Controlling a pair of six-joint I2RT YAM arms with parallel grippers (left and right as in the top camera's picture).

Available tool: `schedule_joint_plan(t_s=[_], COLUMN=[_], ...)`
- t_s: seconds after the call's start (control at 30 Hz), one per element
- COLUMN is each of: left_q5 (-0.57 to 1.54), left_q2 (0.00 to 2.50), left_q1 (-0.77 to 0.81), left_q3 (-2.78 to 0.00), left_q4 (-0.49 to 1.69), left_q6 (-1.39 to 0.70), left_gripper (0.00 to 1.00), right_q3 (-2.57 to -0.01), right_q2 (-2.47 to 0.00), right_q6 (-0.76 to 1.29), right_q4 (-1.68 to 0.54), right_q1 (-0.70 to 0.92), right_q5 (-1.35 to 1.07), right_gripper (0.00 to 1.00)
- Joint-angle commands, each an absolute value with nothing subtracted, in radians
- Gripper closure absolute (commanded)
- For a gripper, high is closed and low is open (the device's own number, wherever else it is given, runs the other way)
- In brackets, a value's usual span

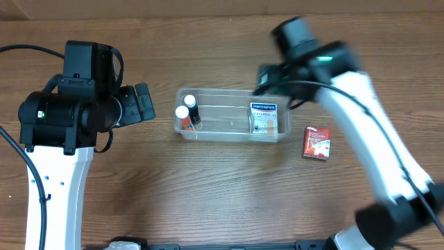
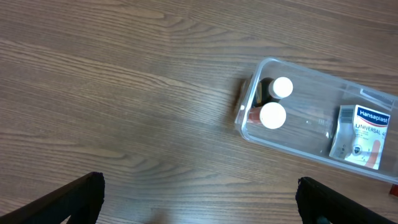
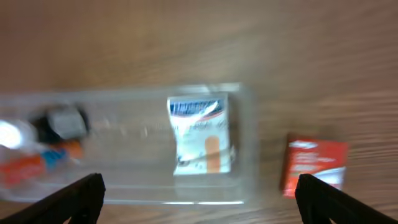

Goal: Pack container
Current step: 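Lower the Hansaplast box upright into the container's right end, then reach the right gripper to the blue VapoDrops box and grasp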

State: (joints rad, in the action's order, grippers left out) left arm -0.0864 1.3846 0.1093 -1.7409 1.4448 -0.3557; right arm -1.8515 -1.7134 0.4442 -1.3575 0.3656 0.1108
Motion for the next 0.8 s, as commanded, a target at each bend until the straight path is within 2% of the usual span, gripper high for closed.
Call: schedule_joint_plan(t_s=[0.0,0.1,0.17,0.37,0.53,0.77], left_q5=[-0.079,-0.081,-0.082,-0.082,-0.081,-0.081], left_q2=[1.387,1.387,1.387,1.387,1.387,1.387], left_q1=[0.105,0.105,0.105,0.105,0.105,0.105], left_q3=[-1.737,-1.737,-1.737,-1.737,-1.737,-1.737], left_q4=[1.444,1.444,1.441,1.435,1.435,1.429], left_q6=[-0.329,-0.328,-0.329,-0.329,-0.329,-0.329], left_gripper=[0.0,0.0,0.0,0.0,0.0,0.0], right_q3=[-1.898,-1.897,-1.86,-1.59,-1.324,-1.105], right_q2=[-1.579,-1.551,-1.551,-1.552,-1.552,-1.555], right_q6=[0.478,0.483,0.455,0.404,0.403,0.384], right_q4=[-1.415,-1.493,-1.523,-1.41,-1.207,-1.016], right_q1=[0.168,-0.038,-0.25,-0.551,-0.659,-0.661], right_q5=[0.16,0.156,0.125,0.065,0.065,0.103], right_gripper=[0.0,0.0,0.0,0.0,0.0,0.0])
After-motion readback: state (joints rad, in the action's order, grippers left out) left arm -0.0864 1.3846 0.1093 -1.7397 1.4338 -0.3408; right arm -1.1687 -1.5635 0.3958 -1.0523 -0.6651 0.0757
